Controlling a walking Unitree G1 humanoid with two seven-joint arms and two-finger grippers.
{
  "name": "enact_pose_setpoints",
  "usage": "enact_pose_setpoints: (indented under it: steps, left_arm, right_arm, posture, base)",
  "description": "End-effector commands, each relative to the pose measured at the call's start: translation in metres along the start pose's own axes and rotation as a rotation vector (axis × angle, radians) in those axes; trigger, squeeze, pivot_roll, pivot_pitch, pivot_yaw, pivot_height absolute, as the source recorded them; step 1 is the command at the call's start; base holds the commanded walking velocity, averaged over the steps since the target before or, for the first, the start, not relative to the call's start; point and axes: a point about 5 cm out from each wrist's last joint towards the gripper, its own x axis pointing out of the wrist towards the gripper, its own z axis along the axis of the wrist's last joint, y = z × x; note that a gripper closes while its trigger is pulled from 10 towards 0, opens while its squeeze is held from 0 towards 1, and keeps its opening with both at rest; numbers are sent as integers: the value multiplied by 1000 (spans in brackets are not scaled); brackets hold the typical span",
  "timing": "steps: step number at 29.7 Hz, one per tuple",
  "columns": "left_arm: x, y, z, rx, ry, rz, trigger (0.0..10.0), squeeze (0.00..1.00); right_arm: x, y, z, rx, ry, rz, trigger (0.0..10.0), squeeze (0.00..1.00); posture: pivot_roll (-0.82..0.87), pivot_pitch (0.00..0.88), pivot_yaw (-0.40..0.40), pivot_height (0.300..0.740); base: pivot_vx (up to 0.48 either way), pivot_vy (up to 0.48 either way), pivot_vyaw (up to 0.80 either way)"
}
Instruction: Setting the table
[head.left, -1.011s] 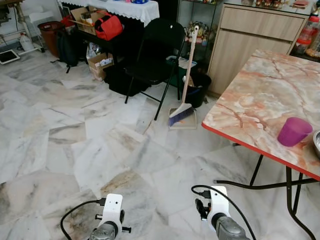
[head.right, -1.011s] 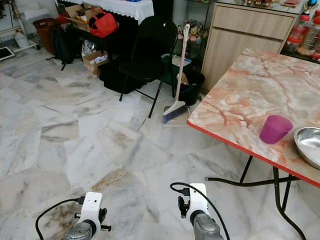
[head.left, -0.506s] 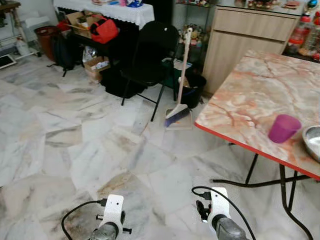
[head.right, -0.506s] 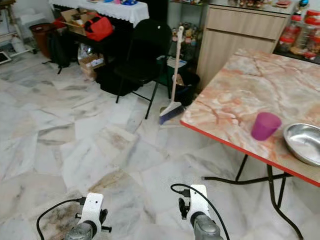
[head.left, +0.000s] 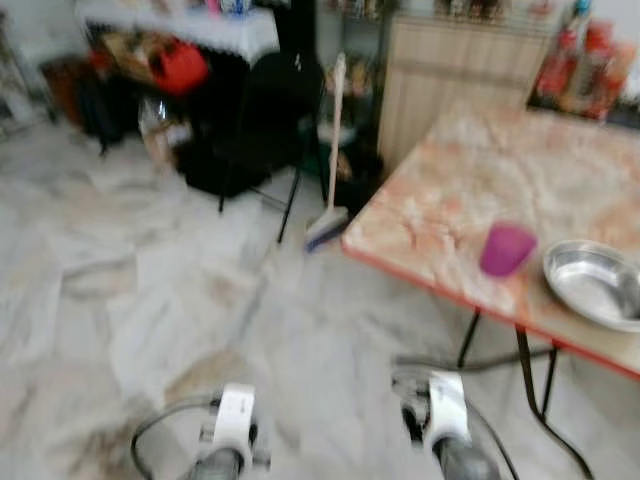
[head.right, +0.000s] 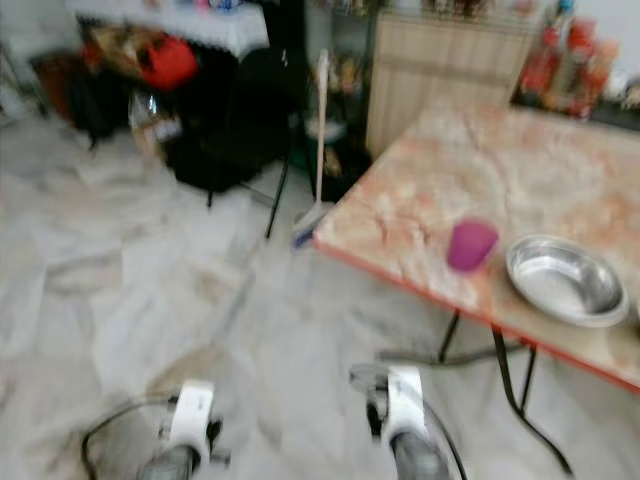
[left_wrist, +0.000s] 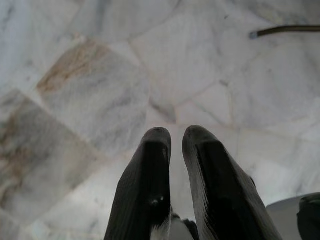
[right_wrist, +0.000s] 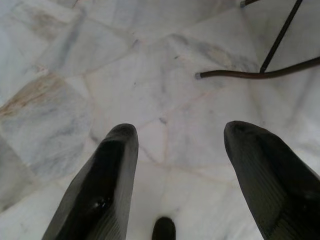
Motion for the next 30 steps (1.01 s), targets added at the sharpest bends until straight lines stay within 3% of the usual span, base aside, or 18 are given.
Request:
enact_pose_setpoints:
  steps: [1,10,26,30]
  left_arm:
    - [0,0,0,19,6,-5,10000,0]
    - [0,0,1,8,2,-2,10000,0]
    - [1,3,2,-22,-6,13,10000,0]
    - [0,3,2,-20,-4,12,10000,0]
  right_arm:
    - [-1,2,-4,14,12,1,10000,0]
    - [0,3,-5,11,28,8,10000,0]
    - [0,5,-4,10,22,12,10000,0]
    - [0,5,-4,5,18,12,10000,0]
  posture:
    - [6,0,15,740]
    - [16,0,6,740]
    - [16,0,10,740]
    - [18,0,12,740]
  base:
    - [0,-296,0]
    - [0,-291,-689]
    - [0,0,-689]
    - [0,0,-142]
